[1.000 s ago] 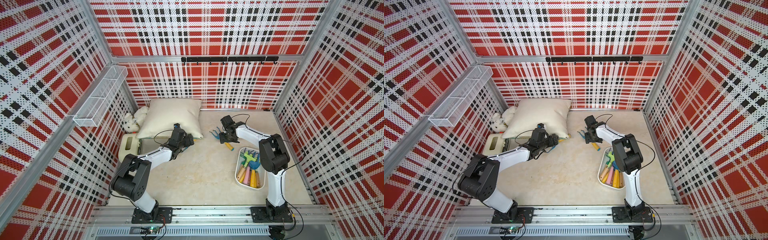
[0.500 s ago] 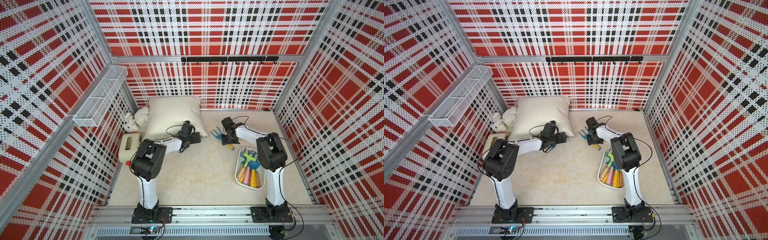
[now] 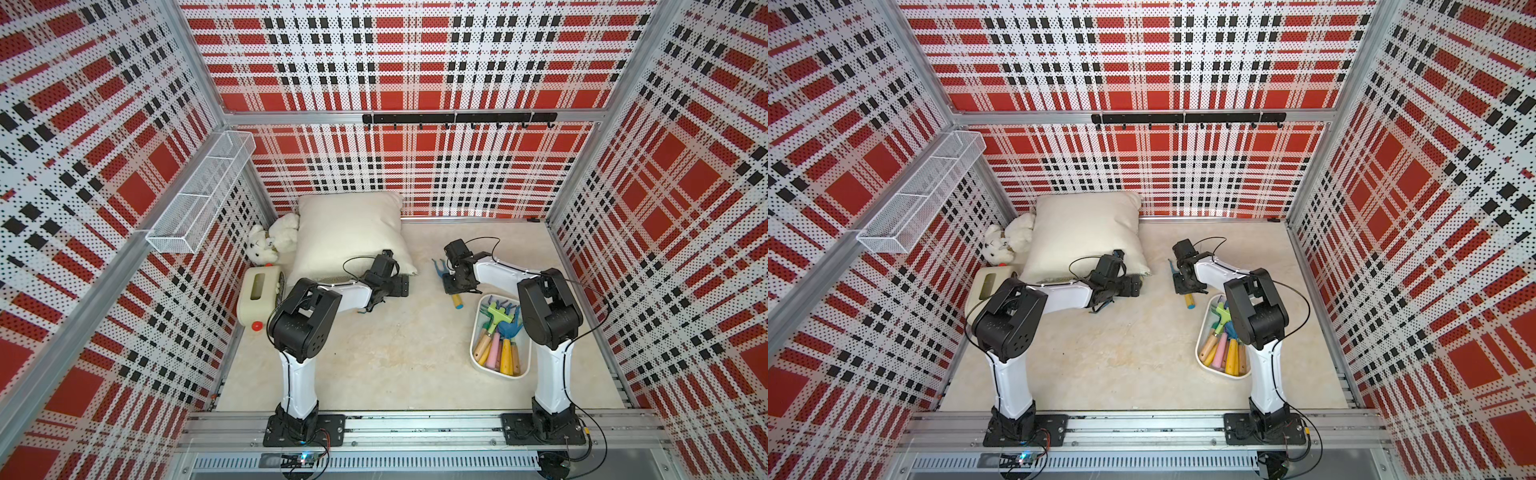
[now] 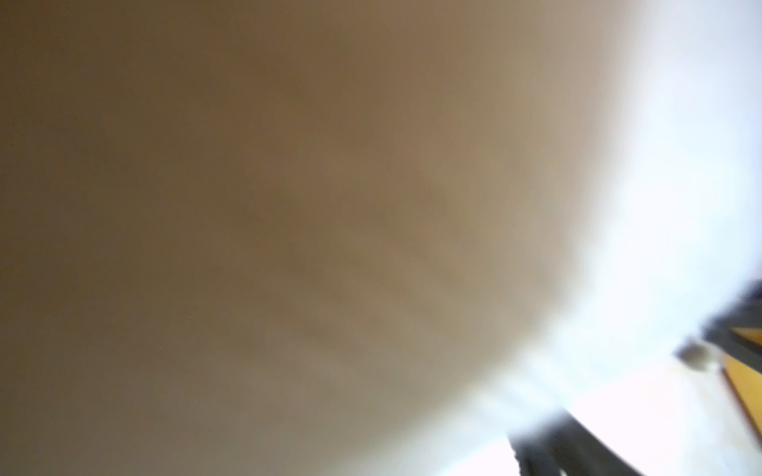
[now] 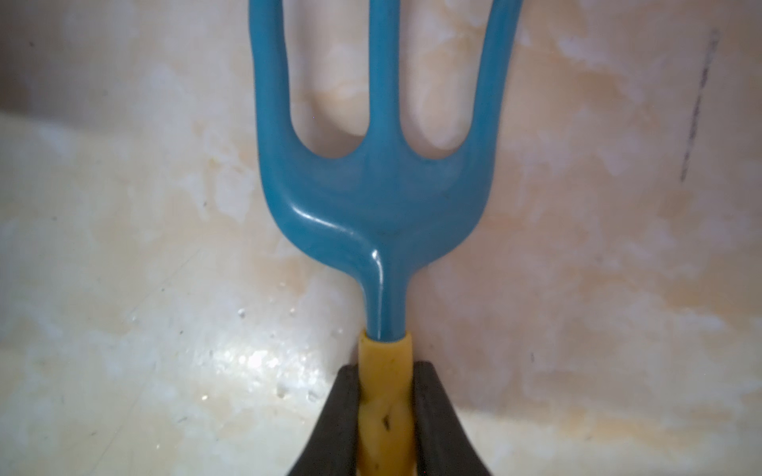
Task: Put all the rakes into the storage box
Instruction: Move the rake to the center of the board.
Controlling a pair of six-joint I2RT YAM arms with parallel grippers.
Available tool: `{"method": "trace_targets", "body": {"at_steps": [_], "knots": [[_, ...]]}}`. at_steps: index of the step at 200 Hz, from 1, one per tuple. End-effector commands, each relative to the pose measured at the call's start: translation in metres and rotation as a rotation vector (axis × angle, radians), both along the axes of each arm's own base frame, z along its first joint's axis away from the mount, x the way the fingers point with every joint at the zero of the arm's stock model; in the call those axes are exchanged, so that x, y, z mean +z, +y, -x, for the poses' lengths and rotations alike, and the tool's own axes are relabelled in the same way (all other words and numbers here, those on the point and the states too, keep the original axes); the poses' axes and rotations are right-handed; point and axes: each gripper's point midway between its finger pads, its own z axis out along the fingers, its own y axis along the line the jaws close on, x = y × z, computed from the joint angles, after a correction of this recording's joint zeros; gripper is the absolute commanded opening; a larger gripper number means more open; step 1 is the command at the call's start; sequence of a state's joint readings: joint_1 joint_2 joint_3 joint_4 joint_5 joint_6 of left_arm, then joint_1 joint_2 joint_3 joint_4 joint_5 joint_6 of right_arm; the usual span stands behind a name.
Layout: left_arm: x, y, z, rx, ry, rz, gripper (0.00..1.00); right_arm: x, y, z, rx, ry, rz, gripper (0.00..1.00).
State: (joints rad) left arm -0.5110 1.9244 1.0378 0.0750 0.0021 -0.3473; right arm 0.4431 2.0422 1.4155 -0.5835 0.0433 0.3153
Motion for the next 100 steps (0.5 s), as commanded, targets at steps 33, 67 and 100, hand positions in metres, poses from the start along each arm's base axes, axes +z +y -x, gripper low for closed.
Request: {"method": "trace_targets", "body": {"at_steps": [33, 67, 100], "knots": [[-0.005, 0.004, 0.067, -0.004, 0.024, 0.001, 0.93, 0.065, 0.004, 0.021, -0.062, -0.126, -0.114, 0.00], [0.006, -0.001, 0.104, -0.034, 0.008, 0.024, 0.92, 0.115, 0.002, 0.050, -0.090, -0.229, -0.205, 0.00], [0.012, -0.017, 0.141, -0.092, 0.003, 0.052, 0.93, 0.131, -0.036, 0.096, -0.179, -0.294, -0.209, 0.00]]}}
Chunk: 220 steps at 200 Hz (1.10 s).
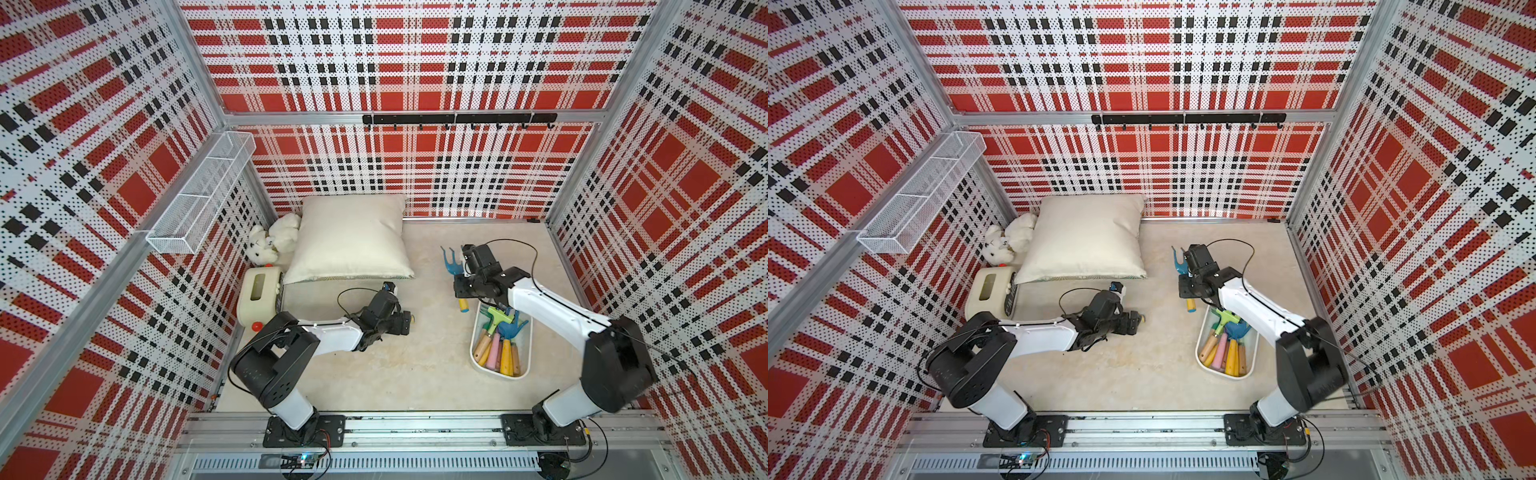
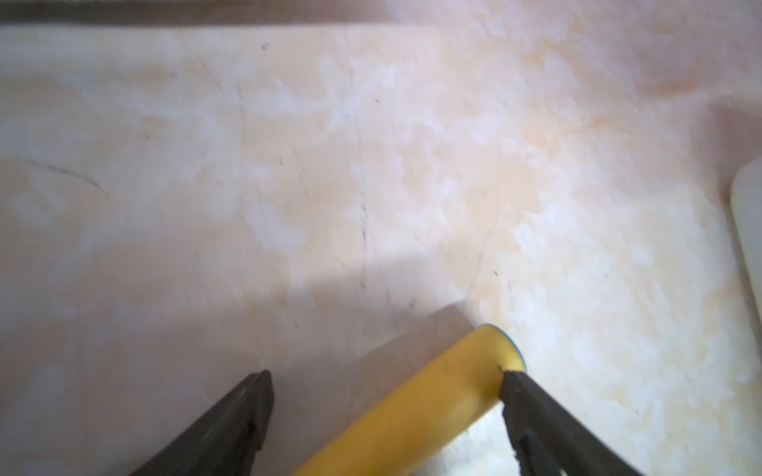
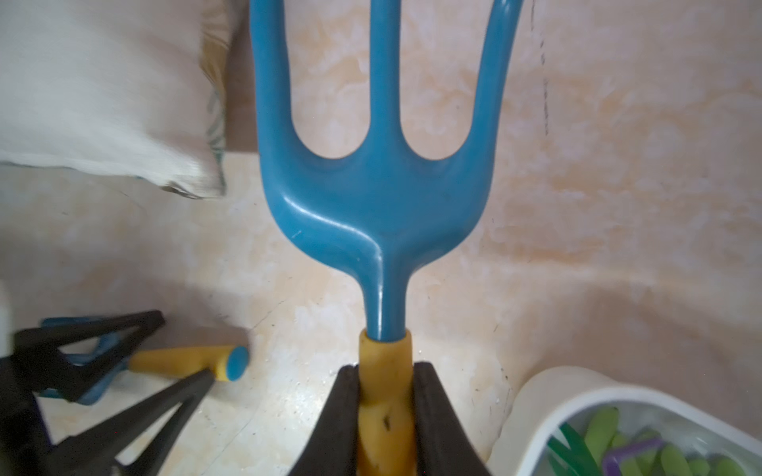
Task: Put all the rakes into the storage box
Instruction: Move the rake to the center of the board, then place the rake in the storage box.
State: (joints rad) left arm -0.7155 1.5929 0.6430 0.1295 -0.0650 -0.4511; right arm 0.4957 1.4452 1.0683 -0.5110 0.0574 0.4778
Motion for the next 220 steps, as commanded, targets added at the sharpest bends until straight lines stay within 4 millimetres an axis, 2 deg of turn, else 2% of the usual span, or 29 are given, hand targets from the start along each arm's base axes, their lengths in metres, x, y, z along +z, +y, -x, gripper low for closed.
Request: {"method": "trace_targets", "body": {"at_steps": [1, 19, 45, 77, 102, 113, 146, 152, 165, 188, 220], "knots": [[0.009, -0.010, 0.020, -0.010, -0.012, 0.039, 0.93, 0.004, -0.025, 0.028, -0.098, -0.023, -0.017, 0.00], [0.014, -0.016, 0.035, -0.025, -0.011, 0.081, 0.93, 0.009, -0.047, 0.054, -0.177, -0.034, -0.038, 0.00], [0.033, -0.029, 0.046, -0.035, -0.035, 0.143, 0.93, 0.004, -0.084, 0.089, -0.318, -0.036, -0.035, 0.00], [0.068, -0.041, 0.051, -0.010, -0.094, 0.223, 0.94, -0.014, -0.102, 0.122, -0.400, 0.006, -0.080, 0.00], [0.082, -0.034, 0.048, 0.040, -0.129, 0.239, 0.95, -0.030, -0.115, 0.136, -0.467, 0.023, -0.092, 0.00], [0.086, -0.028, 0.047, 0.068, -0.142, 0.242, 0.95, -0.034, -0.112, 0.137, -0.461, 0.027, -0.114, 0.00], [0.093, -0.009, 0.048, 0.135, -0.171, 0.260, 0.96, -0.048, -0.121, 0.139, -0.505, 0.044, -0.064, 0.00], [0.094, -0.006, 0.048, 0.146, -0.174, 0.267, 0.96, -0.051, -0.120, 0.138, -0.501, 0.049, -0.058, 0.05], [0.095, 0.001, 0.050, 0.169, -0.177, 0.282, 0.96, -0.051, -0.117, 0.137, -0.484, 0.050, -0.060, 0.25], [0.095, 0.011, 0.053, 0.220, -0.155, 0.330, 0.96, -0.043, -0.114, 0.133, -0.461, 0.032, -0.071, 0.46], [0.083, 0.012, 0.068, 0.333, -0.029, 0.470, 0.94, -0.027, -0.108, 0.130, -0.436, 0.004, -0.103, 0.61]]}}
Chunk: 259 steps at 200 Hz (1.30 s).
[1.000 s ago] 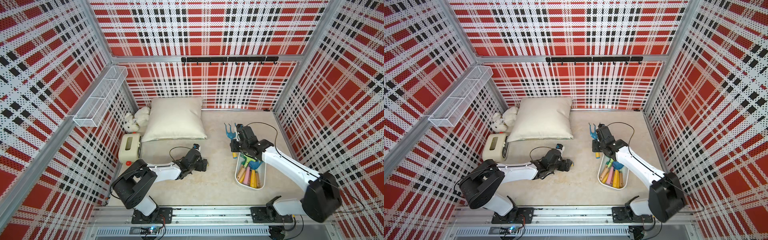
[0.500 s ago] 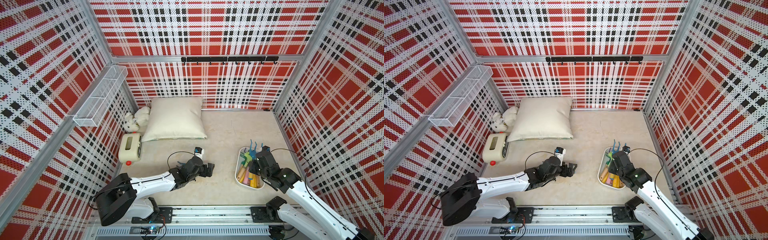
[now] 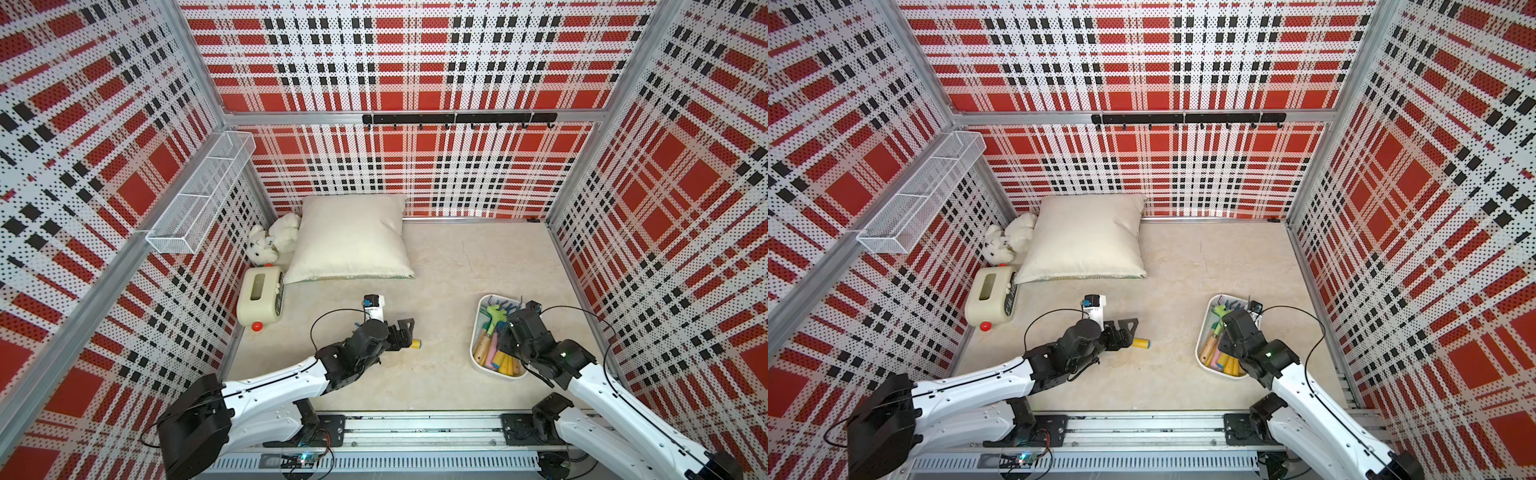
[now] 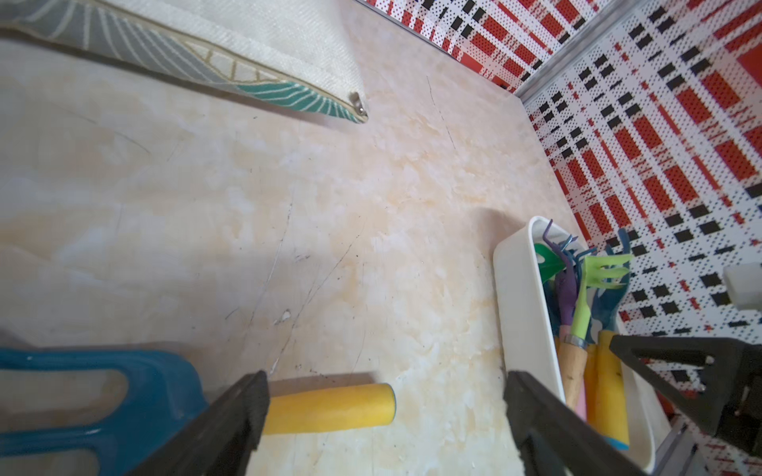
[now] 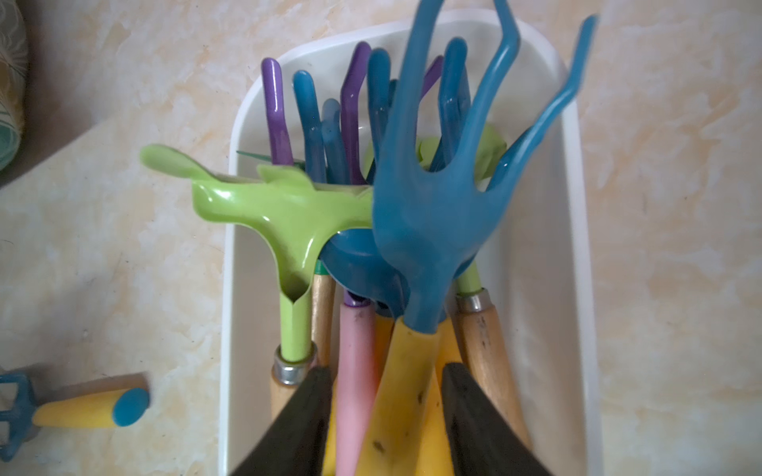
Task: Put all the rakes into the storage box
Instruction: Place the rake in the storage box, then pick up the rake at the center of the board.
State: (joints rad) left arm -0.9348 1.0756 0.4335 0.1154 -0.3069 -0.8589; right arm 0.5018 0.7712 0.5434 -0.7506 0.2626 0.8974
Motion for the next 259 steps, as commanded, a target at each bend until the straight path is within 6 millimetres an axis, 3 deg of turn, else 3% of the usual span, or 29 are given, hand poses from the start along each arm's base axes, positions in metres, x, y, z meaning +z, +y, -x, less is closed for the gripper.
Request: {"method": "trace_targets", "body": {"at_steps": [1, 51, 88, 122, 149, 172, 203, 259], "knots": [[-0.012, 0.005, 0.010, 0.088, 0.104, 0.112, 0.94, 0.023, 0.004, -0.008, 0.009, -0.064, -0.025, 0.61], [-0.015, -0.005, 0.029, 0.219, 0.189, 0.246, 0.93, 0.043, 0.015, -0.011, 0.071, -0.113, -0.067, 0.65], [-0.045, -0.010, 0.036, 0.335, 0.346, 0.221, 0.88, 0.054, 0.038, -0.012, 0.169, -0.148, -0.165, 0.65], [-0.060, -0.013, 0.035, 0.417, 0.426, 0.181, 0.87, 0.059, 0.036, -0.011, 0.165, -0.171, -0.167, 0.67], [-0.068, -0.017, 0.031, 0.466, 0.476, 0.172, 0.87, 0.067, 0.033, -0.008, 0.165, -0.202, -0.169, 0.82], [-0.074, -0.010, 0.027, 0.548, 0.533, 0.094, 0.90, 0.075, 0.032, -0.007, 0.170, -0.238, -0.181, 0.88], [-0.074, -0.003, 0.023, 0.631, 0.557, -0.082, 0.90, 0.081, 0.028, -0.006, 0.159, -0.255, -0.175, 0.88], [-0.110, -0.029, 0.020, 0.598, 0.658, -0.232, 0.82, 0.089, 0.028, -0.009, 0.151, -0.270, -0.179, 0.88]]}}
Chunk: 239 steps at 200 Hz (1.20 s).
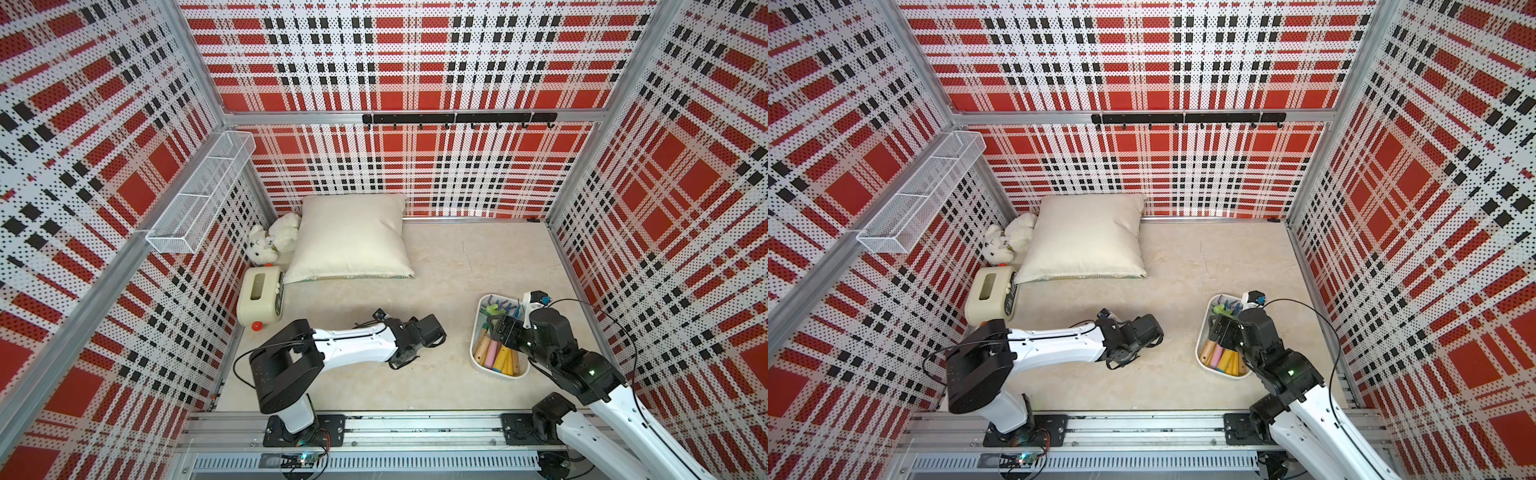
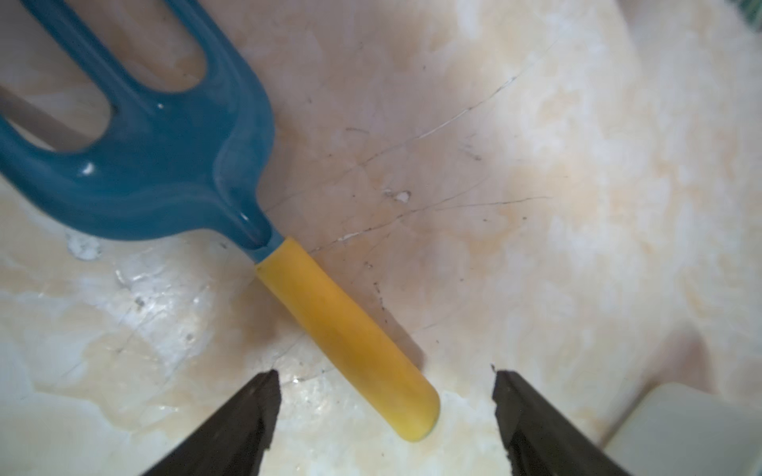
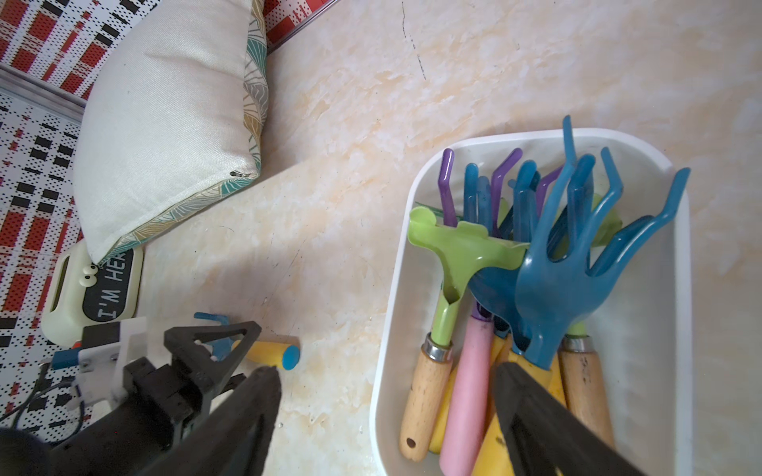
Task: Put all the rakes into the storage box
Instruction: Pick up the rake at the center of the board.
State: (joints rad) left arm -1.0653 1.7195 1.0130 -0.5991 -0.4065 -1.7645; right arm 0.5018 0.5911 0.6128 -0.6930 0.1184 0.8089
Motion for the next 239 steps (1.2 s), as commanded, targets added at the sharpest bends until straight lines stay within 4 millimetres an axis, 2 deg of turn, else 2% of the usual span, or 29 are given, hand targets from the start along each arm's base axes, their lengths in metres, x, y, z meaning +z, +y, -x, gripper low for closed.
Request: {"method": "trace_targets", "body": {"at_steps": [1, 20, 30, 39, 51, 60, 74, 83, 108, 120, 127, 138, 153, 172, 198, 213, 239], "knots": [[-0.020, 0.003, 0.008, -0.035, 0.100, -0.092, 0.81, 0.017, -0.002, -0.004, -0.014, -0.038, -0.004, 0.88], [-0.035, -0.002, 0.009, -0.052, 0.141, -0.123, 0.73, 0.018, -0.003, -0.004, -0.016, -0.042, -0.002, 0.88], [-0.042, -0.002, 0.012, -0.051, 0.157, -0.132, 0.66, 0.018, -0.004, -0.003, -0.017, -0.043, 0.001, 0.88], [-0.046, -0.001, 0.014, -0.052, 0.168, -0.138, 0.54, 0.019, -0.004, -0.003, -0.019, -0.044, 0.002, 0.88], [-0.048, -0.001, 0.016, -0.060, 0.169, -0.137, 0.32, 0.019, -0.005, -0.002, -0.021, -0.045, 0.003, 0.88], [-0.049, -0.001, 0.018, -0.067, 0.170, -0.131, 0.22, 0.020, -0.005, -0.002, -0.022, -0.048, 0.004, 0.88], [-0.049, -0.002, 0.020, -0.078, 0.164, -0.121, 0.16, 0.018, -0.006, -0.002, -0.025, -0.046, 0.007, 0.88], [-0.046, -0.003, 0.019, -0.083, 0.156, -0.116, 0.00, 0.018, -0.006, -0.003, -0.025, -0.048, 0.007, 0.88], [-0.032, -0.013, 0.013, -0.132, 0.100, -0.113, 0.00, 0.016, -0.005, -0.003, -0.024, -0.042, 0.007, 0.89], [-0.020, -0.022, 0.009, -0.180, 0.046, -0.118, 0.00, 0.018, -0.008, -0.003, -0.035, -0.046, 0.012, 0.95], [-0.010, -0.030, 0.006, -0.218, 0.002, -0.115, 0.00, 0.020, -0.010, -0.002, -0.041, -0.053, 0.013, 1.00], [0.006, -0.042, 0.004, -0.284, -0.078, -0.116, 0.00, 0.026, -0.013, 0.000, -0.053, -0.069, 0.012, 1.00], [0.040, -0.063, 0.004, -0.391, -0.234, -0.090, 0.00, 0.033, -0.019, 0.003, -0.076, -0.089, 0.012, 1.00], [0.078, -0.087, 0.017, -0.517, -0.400, -0.046, 0.00, 0.043, -0.031, 0.007, -0.123, -0.121, 0.014, 1.00], [0.111, -0.111, 0.035, -0.674, -0.541, 0.042, 0.00, 0.052, -0.047, 0.013, -0.201, -0.147, 0.010, 1.00], [0.124, -0.124, 0.045, -0.745, -0.598, 0.111, 0.00, 0.056, -0.057, 0.017, -0.250, -0.160, 0.007, 1.00], [0.131, -0.152, 0.061, -0.888, -0.642, 0.219, 0.00, 0.058, -0.070, 0.022, -0.317, -0.167, 0.006, 1.00]]}}
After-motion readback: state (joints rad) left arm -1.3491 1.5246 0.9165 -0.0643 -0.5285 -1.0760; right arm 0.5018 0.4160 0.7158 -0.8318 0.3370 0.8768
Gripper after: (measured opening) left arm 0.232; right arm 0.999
